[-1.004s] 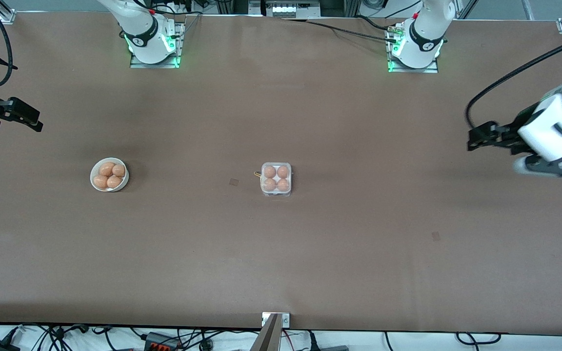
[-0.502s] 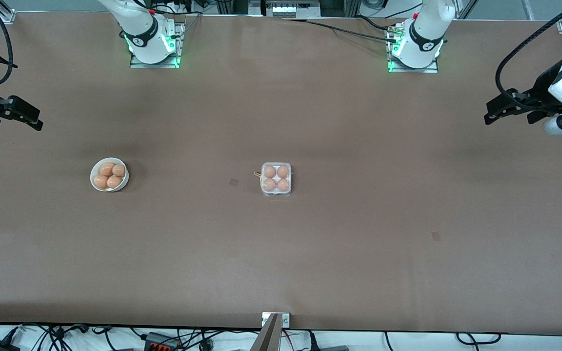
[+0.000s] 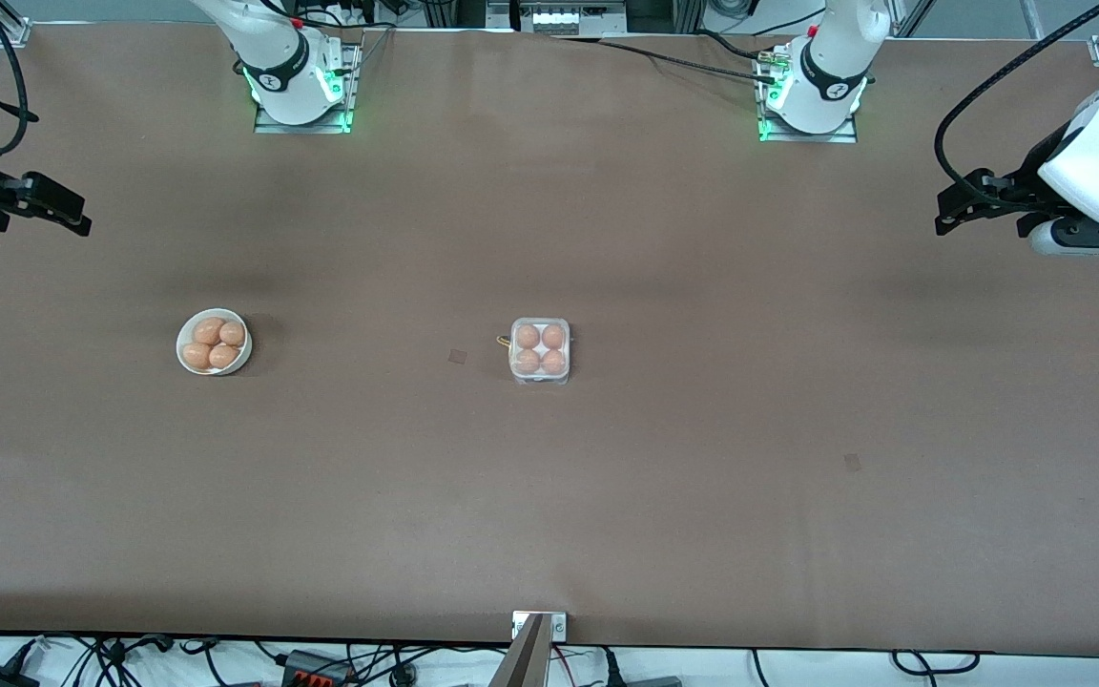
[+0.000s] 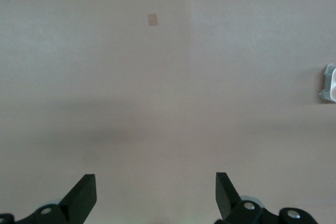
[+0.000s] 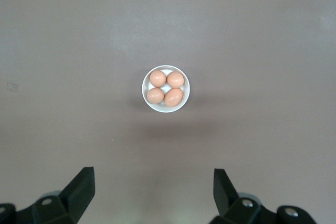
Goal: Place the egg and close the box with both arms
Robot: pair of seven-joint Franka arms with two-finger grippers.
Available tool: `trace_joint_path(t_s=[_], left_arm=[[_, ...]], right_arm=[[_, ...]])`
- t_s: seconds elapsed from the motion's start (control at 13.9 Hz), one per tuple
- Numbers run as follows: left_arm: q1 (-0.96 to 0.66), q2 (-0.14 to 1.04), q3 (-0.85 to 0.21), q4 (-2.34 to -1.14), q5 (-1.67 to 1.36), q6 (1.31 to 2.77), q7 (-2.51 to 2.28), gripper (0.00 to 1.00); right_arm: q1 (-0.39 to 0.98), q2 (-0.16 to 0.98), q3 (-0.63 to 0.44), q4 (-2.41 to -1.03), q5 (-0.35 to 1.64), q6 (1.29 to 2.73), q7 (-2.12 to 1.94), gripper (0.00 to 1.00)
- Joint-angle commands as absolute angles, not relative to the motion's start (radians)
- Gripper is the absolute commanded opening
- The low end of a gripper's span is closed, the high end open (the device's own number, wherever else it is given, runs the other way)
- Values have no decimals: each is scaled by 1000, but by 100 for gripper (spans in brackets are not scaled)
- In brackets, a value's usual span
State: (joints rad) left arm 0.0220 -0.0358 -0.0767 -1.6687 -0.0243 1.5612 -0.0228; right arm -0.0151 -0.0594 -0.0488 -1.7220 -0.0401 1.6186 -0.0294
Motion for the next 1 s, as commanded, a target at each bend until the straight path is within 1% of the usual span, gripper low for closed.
trace_joint_path(t_s=[0.0, 0.29, 0.93], left_arm=[[12, -34, -87, -1654, -2, 1551, 29, 100], [18, -20, -84, -1638, -3, 1551, 29, 100], [15, -18, -84, -1634, -3, 1549, 35, 100]], right_arm=[[-14, -103, -48, -1747, -41, 1623, -35, 100], [-11, -104, -46, -1756, -41, 1657, -35, 100], [-12, -100, -46, -1755, -38, 1655, -34, 100]])
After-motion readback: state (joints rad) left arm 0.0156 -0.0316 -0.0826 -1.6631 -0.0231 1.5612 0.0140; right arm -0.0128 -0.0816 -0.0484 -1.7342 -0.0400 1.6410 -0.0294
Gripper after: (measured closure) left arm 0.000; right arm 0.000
